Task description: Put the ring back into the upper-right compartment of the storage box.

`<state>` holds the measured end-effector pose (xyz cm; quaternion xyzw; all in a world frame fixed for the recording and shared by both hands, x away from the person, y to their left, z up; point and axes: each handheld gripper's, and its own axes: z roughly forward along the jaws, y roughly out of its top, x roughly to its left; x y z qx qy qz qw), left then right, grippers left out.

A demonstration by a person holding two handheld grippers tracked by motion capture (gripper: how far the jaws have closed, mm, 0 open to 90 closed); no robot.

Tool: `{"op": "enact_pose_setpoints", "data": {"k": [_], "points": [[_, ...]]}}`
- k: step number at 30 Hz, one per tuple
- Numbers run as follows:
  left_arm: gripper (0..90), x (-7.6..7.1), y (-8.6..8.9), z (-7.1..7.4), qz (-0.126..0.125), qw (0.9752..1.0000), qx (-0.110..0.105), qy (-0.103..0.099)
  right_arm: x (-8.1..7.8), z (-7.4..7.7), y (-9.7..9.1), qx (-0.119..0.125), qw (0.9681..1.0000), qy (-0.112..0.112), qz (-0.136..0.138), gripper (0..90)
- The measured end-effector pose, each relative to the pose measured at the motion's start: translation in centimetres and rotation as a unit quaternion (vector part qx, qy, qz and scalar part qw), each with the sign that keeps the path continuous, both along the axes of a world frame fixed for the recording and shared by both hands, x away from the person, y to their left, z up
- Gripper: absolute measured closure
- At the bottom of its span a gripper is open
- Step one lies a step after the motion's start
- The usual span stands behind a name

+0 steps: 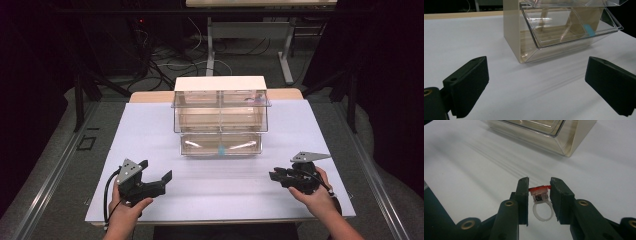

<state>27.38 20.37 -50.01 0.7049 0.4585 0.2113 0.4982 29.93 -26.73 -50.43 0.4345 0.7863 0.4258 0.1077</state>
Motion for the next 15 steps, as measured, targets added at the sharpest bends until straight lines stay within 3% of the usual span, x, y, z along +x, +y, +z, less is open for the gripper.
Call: {"op": "enact_pose_setpoints", "data": {"k": [2, 15], "points": [[5.1, 0.01, 0.0, 0.0, 0.0, 1.0, 0.0, 0.0, -0.12, 0.14, -0.02, 0.005, 0.9999, 0.008, -0.006, 68.8], [5.6, 0.01, 0.04, 0.01, 0.001, 1.0, 0.001, 0.002, -0.23, 0.71, -0.55, 0.018, 0.9997, -0.01, -0.009, 68.8]]}}
